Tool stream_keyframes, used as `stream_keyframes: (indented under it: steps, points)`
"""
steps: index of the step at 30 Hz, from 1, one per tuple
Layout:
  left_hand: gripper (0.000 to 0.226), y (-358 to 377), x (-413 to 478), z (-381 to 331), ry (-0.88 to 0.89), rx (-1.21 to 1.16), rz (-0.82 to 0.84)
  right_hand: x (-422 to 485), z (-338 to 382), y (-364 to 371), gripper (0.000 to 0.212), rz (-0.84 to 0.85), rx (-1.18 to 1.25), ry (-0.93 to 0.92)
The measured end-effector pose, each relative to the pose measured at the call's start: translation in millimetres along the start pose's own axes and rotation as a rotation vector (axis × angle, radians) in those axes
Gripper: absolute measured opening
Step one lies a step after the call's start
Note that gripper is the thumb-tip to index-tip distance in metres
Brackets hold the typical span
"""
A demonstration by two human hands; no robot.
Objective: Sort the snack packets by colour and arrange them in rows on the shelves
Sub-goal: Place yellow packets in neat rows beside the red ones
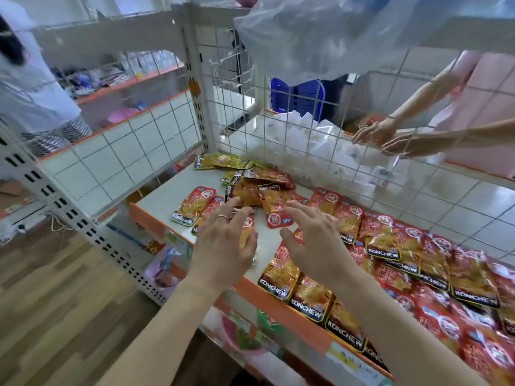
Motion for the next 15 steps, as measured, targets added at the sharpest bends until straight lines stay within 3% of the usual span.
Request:
stream_keyframes:
  steps: [15]
  points:
    - [0.056,-10.1,-55.6,2.0,-0.135,-0.04,-0.087,-15.2,21.5,-7.3,0.042,0.073,0.012,-0.125]
Point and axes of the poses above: each hand's wrist, its own x-axis towards the middle knuckle, its own y-axis out of the palm, z = x × y, the point moved 7 cm from there along x, towards the middle knuckle, and after that the axes turned 15 degrees about z, right-handed, at the moved point
